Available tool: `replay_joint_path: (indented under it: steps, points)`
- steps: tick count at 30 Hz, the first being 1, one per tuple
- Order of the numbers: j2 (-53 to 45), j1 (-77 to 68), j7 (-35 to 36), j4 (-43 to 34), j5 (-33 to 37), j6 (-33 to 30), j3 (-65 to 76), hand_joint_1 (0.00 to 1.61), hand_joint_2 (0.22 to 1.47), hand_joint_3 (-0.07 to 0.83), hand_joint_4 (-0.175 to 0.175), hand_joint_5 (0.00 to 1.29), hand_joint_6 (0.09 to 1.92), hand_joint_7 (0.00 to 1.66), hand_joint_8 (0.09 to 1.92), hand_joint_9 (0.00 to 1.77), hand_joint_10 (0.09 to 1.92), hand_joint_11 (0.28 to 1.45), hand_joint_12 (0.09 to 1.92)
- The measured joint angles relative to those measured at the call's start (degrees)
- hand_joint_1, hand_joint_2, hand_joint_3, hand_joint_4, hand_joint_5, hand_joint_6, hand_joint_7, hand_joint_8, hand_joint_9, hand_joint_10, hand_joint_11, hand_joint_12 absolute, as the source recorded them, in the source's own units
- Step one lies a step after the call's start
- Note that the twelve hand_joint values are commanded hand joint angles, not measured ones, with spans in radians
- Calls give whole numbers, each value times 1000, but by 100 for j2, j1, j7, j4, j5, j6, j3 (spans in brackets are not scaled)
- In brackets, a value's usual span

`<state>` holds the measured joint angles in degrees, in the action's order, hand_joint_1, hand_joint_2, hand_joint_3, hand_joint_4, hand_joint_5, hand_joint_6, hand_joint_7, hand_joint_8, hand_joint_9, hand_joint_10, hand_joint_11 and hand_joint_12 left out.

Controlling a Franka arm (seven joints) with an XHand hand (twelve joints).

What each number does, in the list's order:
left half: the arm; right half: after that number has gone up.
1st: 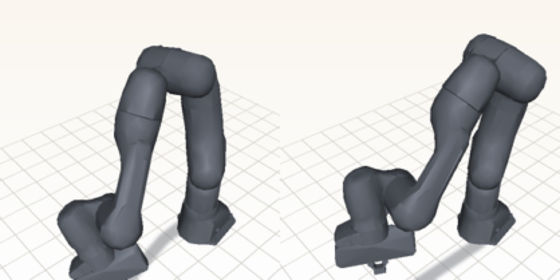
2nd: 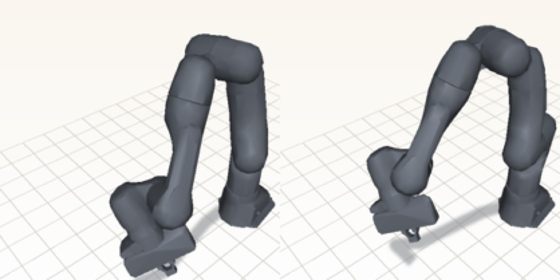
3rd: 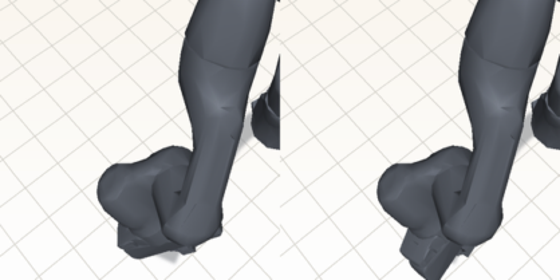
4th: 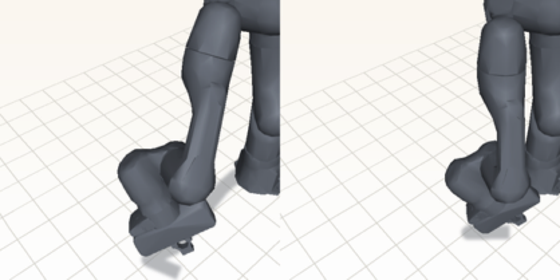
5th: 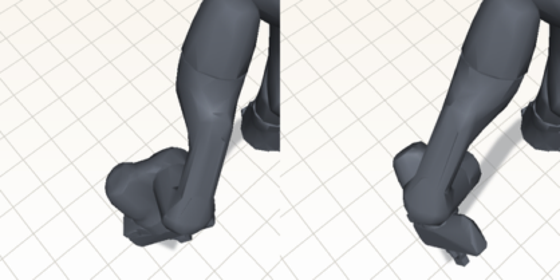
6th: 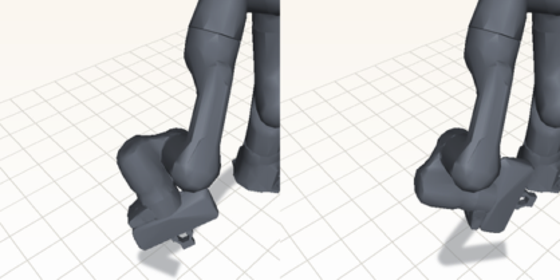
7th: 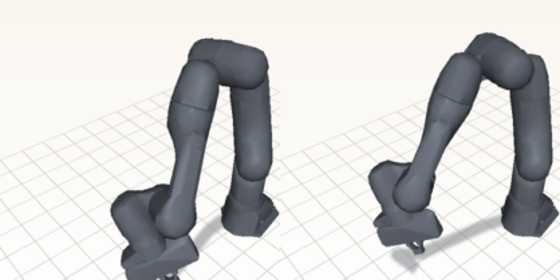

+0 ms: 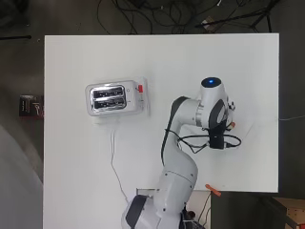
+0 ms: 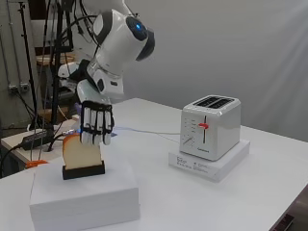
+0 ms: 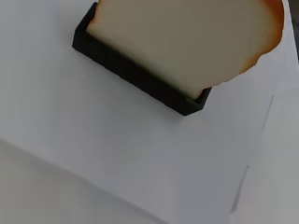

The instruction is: Teleoperate dual arm-hand system to toast a bread

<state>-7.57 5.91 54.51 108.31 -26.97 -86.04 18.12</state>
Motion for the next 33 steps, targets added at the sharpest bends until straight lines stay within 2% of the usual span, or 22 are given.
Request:
replay_joint_path:
  steps: [3,5,11,14,17,22,23,25,26,27,28,30,33]
  points:
    - [-137,-22,-186,15,-404,236,-152,312,1033,-12,-37,312,87,500,87,642,87,548,87]
    - [-163,-22,-274,67,-428,314,-184,320,1025,-13,-41,310,87,497,87,639,87,546,87]
    - [562,30,41,628,-141,-270,11,339,978,-10,-22,390,87,545,87,666,87,531,87]
    - [710,-397,56,715,-164,-298,547,331,965,-12,-10,400,87,559,87,682,87,538,87]
    - [579,-1578,77,765,-167,-375,1857,321,962,-10,-4,399,87,566,87,696,87,546,87]
    - [465,-4169,238,904,78,-576,4762,322,954,-9,-16,337,87,522,87,662,87,531,87]
    - [433,-4746,309,942,234,-665,5420,325,955,-7,-14,347,87,526,87,662,87,529,87]
    - [413,-5654,338,962,468,-742,6489,352,967,-2,14,467,87,591,87,704,87,531,87]
    - [422,-6011,332,969,519,-762,6934,657,1044,1,-17,564,500,752,338,865,87,606,87]
    - [426,-6306,344,974,541,-800,7329,918,1091,-2,-71,660,825,909,600,1104,87,735,87]
    - [403,-6450,369,977,556,-832,7565,1080,1113,-2,-118,717,1014,1022,722,1268,132,814,98]
    - [306,-6452,433,979,642,-908,7690,1209,1132,-1,-161,747,1190,1121,782,1400,104,843,153]
    - [124,-5919,528,985,815,-1056,7209,1241,1142,0,-175,737,1265,1145,786,1428,87,840,184]
